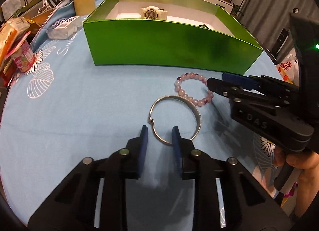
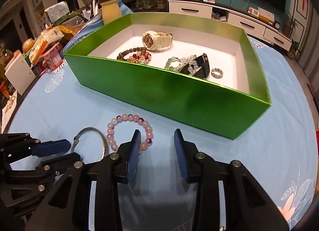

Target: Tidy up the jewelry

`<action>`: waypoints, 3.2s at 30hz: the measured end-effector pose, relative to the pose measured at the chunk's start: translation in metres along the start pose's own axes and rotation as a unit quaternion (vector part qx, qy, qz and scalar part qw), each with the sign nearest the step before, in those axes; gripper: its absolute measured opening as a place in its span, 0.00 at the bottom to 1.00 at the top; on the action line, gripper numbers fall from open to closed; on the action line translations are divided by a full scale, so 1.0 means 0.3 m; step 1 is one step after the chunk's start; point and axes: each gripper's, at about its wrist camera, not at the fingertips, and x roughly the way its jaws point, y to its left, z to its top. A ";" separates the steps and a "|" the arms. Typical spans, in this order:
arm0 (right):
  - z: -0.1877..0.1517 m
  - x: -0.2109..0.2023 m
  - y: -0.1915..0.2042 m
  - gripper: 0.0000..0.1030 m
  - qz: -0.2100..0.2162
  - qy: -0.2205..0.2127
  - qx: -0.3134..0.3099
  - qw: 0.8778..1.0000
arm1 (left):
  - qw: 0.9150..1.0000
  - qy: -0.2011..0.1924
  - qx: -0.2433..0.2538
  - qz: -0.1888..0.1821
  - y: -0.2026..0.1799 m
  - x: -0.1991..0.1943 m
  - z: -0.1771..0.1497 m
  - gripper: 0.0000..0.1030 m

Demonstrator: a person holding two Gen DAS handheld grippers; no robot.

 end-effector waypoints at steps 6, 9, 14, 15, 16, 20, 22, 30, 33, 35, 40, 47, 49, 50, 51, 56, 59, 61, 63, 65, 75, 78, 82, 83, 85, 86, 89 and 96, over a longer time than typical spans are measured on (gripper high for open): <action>0.003 0.031 0.021 0.17 -0.014 0.005 -0.025 1.000 | 1.000 0.010 0.014 0.003 0.019 0.009 0.018 0.10; -0.004 0.026 0.033 0.08 -0.024 0.006 -0.037 0.999 | 0.999 0.014 0.030 0.000 0.025 0.009 0.022 0.05; -0.027 -0.016 0.005 0.07 -0.024 -0.006 -0.018 1.000 | 1.000 0.010 0.016 -0.022 0.057 0.000 0.017 0.03; -0.028 -0.028 0.000 0.07 -0.023 -0.011 -0.014 1.000 | 1.000 0.008 0.014 -0.024 0.060 -0.004 0.012 0.03; -0.031 -0.050 -0.007 0.07 -0.021 -0.020 -0.009 1.000 | 1.000 0.003 0.012 -0.025 0.061 -0.009 0.009 0.03; -0.039 -0.134 -0.015 0.07 -0.030 -0.054 -0.009 0.998 | 0.999 -0.022 0.015 -0.031 0.052 -0.053 0.004 0.03; -0.041 -0.175 -0.018 0.07 -0.035 -0.071 -0.009 0.997 | 0.999 -0.030 0.020 -0.031 0.047 -0.074 0.007 0.03; -0.034 -0.282 -0.024 0.07 -0.049 -0.110 -0.007 0.993 | 0.997 -0.060 0.036 -0.025 0.012 -0.155 0.029 0.03; -0.025 -0.312 -0.017 0.07 -0.050 -0.121 -0.008 0.991 | 0.997 -0.064 0.035 -0.025 0.015 -0.171 0.030 0.03; -0.026 -0.332 -0.014 0.07 -0.050 -0.127 -0.009 0.991 | 0.997 -0.068 0.036 -0.026 0.012 -0.187 0.030 0.03; -0.030 -0.349 -0.014 0.07 -0.044 -0.128 -0.005 0.991 | 0.997 -0.070 0.038 -0.023 0.020 -0.184 0.032 0.00; -0.042 -0.350 -0.011 0.07 -0.037 -0.122 0.001 0.992 | 0.998 -0.046 0.022 -0.021 0.080 -0.153 0.031 0.01; -0.044 -0.349 -0.016 0.07 -0.035 -0.122 0.005 0.992 | 0.999 -0.034 0.009 -0.023 0.108 -0.125 0.026 0.02; -0.045 -0.350 -0.019 0.07 -0.034 -0.122 0.007 0.992 | 0.999 -0.027 -0.001 -0.024 0.126 -0.107 0.021 0.02; -0.045 -0.349 -0.021 0.07 -0.033 -0.122 0.008 0.992 | 0.999 -0.021 -0.008 -0.025 0.138 -0.094 0.017 0.02; -0.049 -0.340 -0.024 0.07 -0.030 -0.117 0.008 0.993 | 0.998 -0.006 0.013 -0.055 0.119 -0.082 -0.016 0.20; -0.048 -0.334 -0.031 0.07 -0.025 -0.115 0.013 0.993 | 0.995 -0.005 0.061 -0.073 0.054 -0.100 -0.041 0.35; -0.049 -0.329 -0.033 0.07 -0.024 -0.113 0.014 0.993 | 0.993 0.001 0.092 -0.069 0.007 -0.093 -0.052 0.35; -0.049 -0.327 -0.033 0.07 -0.022 -0.112 0.016 0.993 | 0.992 0.011 0.114 -0.051 -0.031 -0.062 -0.060 0.28; -0.050 -0.328 -0.033 0.07 -0.020 -0.112 0.016 0.993 | 0.991 0.021 0.124 -0.038 -0.048 -0.031 -0.060 0.10; -0.043 -0.358 -0.043 0.07 -0.020 -0.122 0.019 0.992 | 0.994 -0.001 0.098 -0.051 -0.018 -0.068 -0.031 0.03; -0.030 -0.378 -0.042 0.07 -0.020 -0.128 0.015 0.991 | 0.994 -0.019 0.071 -0.075 0.011 -0.119 0.011 0.03; -0.004 -0.411 -0.040 0.07 -0.022 -0.141 0.008 0.990 | 0.993 -0.045 0.044 -0.102 0.042 -0.194 0.081 0.03; 0.005 -0.417 -0.038 0.07 -0.023 -0.144 0.006 0.989 | 0.992 -0.050 0.042 -0.104 0.038 -0.209 0.100 0.03; 0.026 -0.434 -0.038 0.07 -0.024 -0.152 0.002 0.988 | 0.992 -0.064 0.043 -0.101 0.031 -0.241 0.142 0.03; 0.037 -0.442 -0.038 0.07 -0.025 -0.157 0.000 0.987 | 0.991 -0.074 0.046 -0.098 0.026 -0.262 0.164 0.03; 0.072 -0.462 -0.043 0.07 -0.030 -0.170 -0.005 0.985 | 0.989 -0.096 0.055 -0.093 0.008 -0.307 0.227 0.03; 0.161 -0.483 -0.070 0.07 -0.034 -0.194 -0.007 0.980 | 0.987 -0.116 0.059 -0.089 -0.021 -0.321 0.377 0.03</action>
